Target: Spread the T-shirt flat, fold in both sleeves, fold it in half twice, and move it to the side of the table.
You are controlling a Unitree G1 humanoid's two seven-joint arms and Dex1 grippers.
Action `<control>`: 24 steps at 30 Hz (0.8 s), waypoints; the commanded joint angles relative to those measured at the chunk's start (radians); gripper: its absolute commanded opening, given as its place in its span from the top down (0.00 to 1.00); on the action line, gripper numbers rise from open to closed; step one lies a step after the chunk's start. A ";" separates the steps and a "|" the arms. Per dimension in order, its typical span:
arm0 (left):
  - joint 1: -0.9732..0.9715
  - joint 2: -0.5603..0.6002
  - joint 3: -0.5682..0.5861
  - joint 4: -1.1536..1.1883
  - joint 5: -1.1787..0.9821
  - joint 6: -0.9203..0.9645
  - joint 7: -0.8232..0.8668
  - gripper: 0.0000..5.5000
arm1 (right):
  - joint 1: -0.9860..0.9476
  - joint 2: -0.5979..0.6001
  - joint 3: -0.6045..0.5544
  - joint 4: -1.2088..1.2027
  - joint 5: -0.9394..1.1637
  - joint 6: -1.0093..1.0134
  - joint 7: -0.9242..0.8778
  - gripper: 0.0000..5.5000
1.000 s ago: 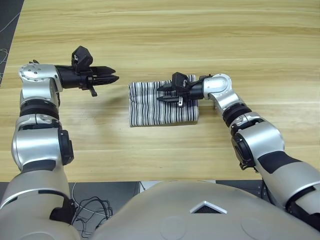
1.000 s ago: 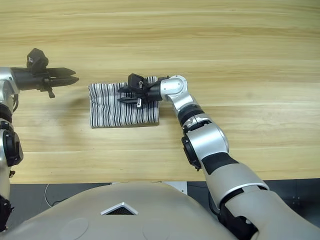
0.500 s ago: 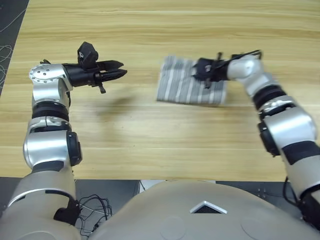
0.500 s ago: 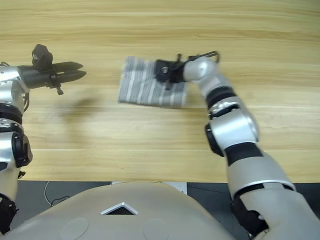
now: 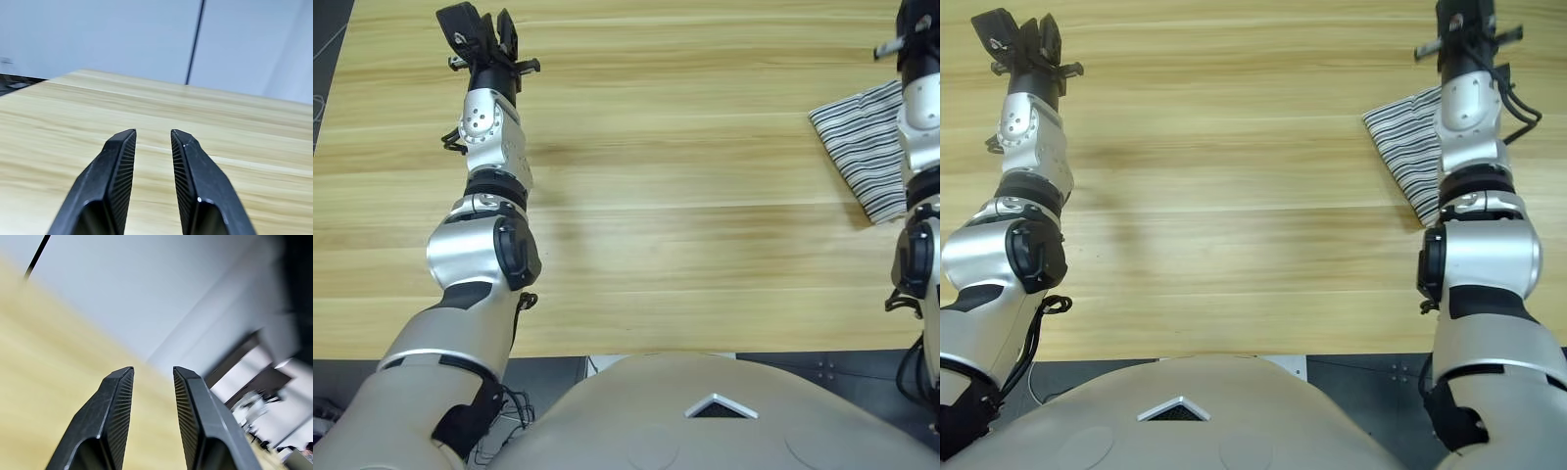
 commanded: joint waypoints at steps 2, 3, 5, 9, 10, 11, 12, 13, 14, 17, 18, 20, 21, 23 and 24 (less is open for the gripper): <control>0.045 0.006 -0.145 0.003 0.219 -0.217 0.190 0.76 | 0.055 0.364 0.140 0.062 -0.109 -0.128 0.030 0.73; 0.043 0.003 -0.143 0.009 0.222 -0.228 0.188 0.76 | 0.069 0.390 0.171 0.083 -0.131 -0.117 0.100 0.73; 0.033 -0.003 -0.129 0.023 0.212 -0.215 0.169 0.76 | 0.071 0.416 0.150 0.098 -0.100 -0.105 0.200 0.73; 0.017 -0.021 -0.115 0.032 0.195 -0.204 0.105 0.76 | 0.079 0.414 0.076 0.091 -0.024 -0.135 0.312 0.73; 0.012 -0.026 -0.116 0.033 0.196 -0.200 0.095 0.76 | 0.079 0.407 0.073 0.091 -0.027 -0.125 0.305 0.73; 0.009 -0.031 -0.119 0.034 0.199 -0.197 0.089 0.76 | 0.078 0.404 0.061 0.090 -0.018 -0.120 0.315 0.73; 0.006 -0.034 -0.122 0.034 0.202 -0.195 0.085 0.73 | 0.078 0.403 0.053 0.090 -0.011 -0.118 0.322 0.73; 0.007 -0.038 -0.121 0.034 0.201 -0.199 0.075 0.70 | 0.078 0.402 0.047 0.089 -0.006 -0.121 0.331 0.73; 0.009 -0.042 -0.120 0.033 0.199 -0.201 0.068 0.66 | 0.080 0.402 0.037 0.089 0.004 -0.121 0.352 0.73; 0.018 -0.050 -0.142 0.035 0.226 -0.177 0.093 0.62 | 0.089 0.399 0.008 0.090 0.031 -0.114 0.401 0.63; 0.021 -0.052 -0.152 0.035 0.238 -0.176 0.101 0.62 | 0.092 0.391 0.025 0.087 0.006 -0.125 0.380 0.63; 0.022 -0.053 -0.175 0.033 0.270 -0.168 0.137 0.62 | 0.088 0.376 0.048 0.084 -0.034 -0.121 0.311 0.63; 0.022 -0.052 -0.184 0.031 0.283 -0.165 0.159 0.62 | 0.083 0.370 0.044 0.084 -0.036 -0.110 0.285 0.63; 0.024 -0.044 -0.189 0.029 0.294 -0.164 0.189 0.62 | 0.072 0.365 0.027 0.087 -0.027 -0.092 0.260 0.63; 0.026 -0.039 -0.188 0.028 0.297 -0.164 0.206 0.62 | 0.068 0.364 0.019 0.087 -0.020 -0.088 0.255 0.63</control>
